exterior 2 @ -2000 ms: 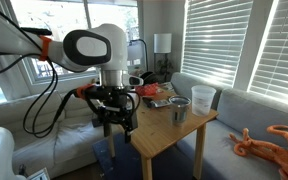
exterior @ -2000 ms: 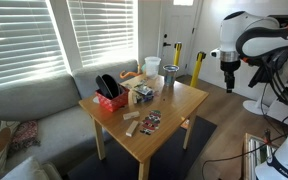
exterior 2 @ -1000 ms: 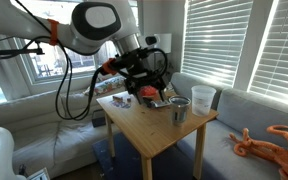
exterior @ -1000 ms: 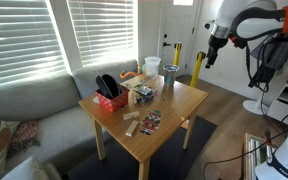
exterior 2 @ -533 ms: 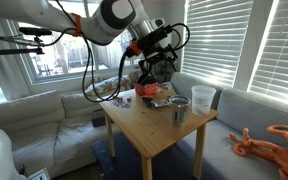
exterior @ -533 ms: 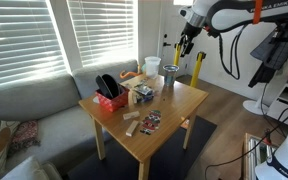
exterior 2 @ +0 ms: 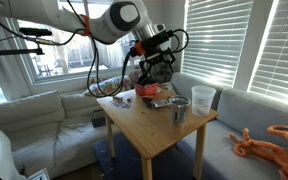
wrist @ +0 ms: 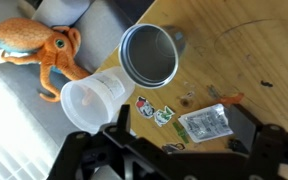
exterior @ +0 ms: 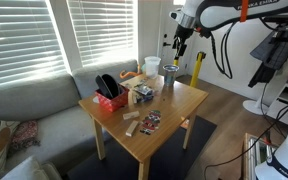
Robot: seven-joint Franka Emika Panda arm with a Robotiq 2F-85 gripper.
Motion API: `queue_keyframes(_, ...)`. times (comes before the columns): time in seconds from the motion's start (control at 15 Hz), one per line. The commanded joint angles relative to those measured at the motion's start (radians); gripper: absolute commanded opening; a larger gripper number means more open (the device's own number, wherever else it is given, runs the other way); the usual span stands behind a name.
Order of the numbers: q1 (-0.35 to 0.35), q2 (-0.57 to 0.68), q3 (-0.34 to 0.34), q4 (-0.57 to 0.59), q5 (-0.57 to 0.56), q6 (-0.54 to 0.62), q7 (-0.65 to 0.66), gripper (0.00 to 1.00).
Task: Take the eyeglass case out of the basket and put it on the table
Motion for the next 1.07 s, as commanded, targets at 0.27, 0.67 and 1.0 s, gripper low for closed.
queue_keyframes(0.27,0.012,0.311,0.088,0.437,0.306,-0.437,-0.001,1.0)
queue_keyframes(0.67,0.031,0.517,0.163,0.747,0.261,-0.506,0.024,1.0)
queue_keyframes(1.0,0.021,0.448,0.149,0.616,0.291,-0.435,0.012,1.0)
